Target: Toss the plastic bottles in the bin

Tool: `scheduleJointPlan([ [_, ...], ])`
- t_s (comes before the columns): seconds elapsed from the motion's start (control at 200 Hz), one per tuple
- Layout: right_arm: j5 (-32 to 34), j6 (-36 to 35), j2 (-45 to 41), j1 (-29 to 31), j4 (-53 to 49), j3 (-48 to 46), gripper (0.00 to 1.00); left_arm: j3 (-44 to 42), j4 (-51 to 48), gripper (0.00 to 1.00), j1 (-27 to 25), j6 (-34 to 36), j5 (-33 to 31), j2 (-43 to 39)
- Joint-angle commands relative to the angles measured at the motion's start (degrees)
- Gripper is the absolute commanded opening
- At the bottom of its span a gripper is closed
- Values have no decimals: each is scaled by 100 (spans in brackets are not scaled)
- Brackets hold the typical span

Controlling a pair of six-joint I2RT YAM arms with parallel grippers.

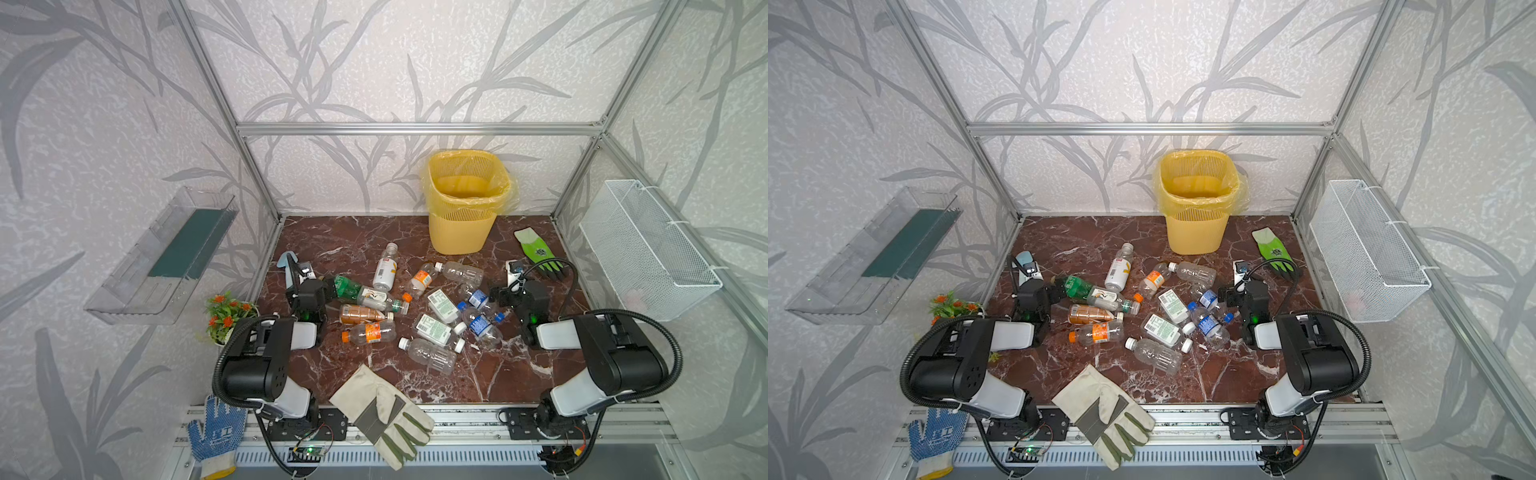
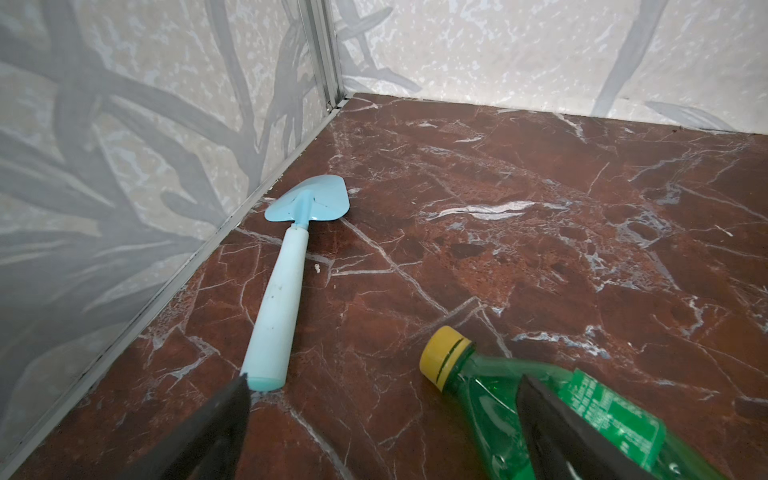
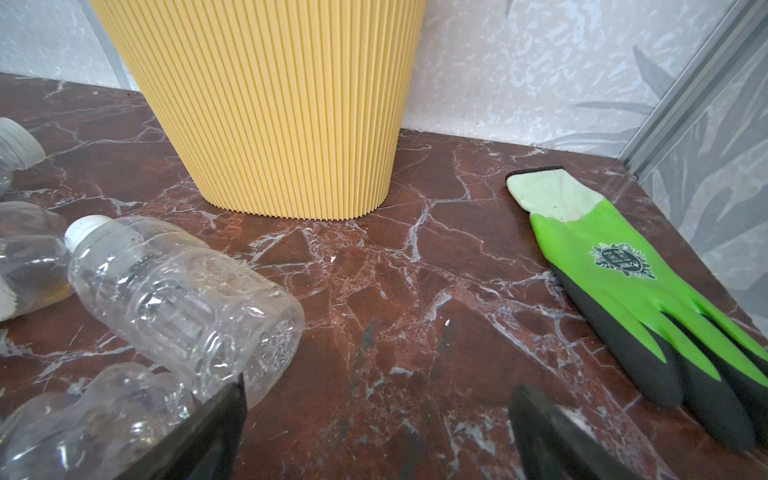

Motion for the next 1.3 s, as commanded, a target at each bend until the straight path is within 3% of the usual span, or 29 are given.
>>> scheduleJointPlan([
  [0.0, -10, -12, -6, -17, 0, 78, 99, 85, -22, 99, 33, 25, 21, -87],
  [1.02, -13, -12, -1, -18, 0, 80, 99, 85, -22, 99, 31, 27, 22, -90],
  [1.17, -394, 151, -10, -227, -6, 87, 100, 88, -34, 99, 33, 31, 22, -88],
  [1.245, -401, 145, -12, -233, -11, 87, 78, 87, -36, 99, 29, 25, 29, -82],
  [1.295, -397, 146, -10, -229, 7, 78, 75, 94, -46, 97, 33, 24, 31, -86],
])
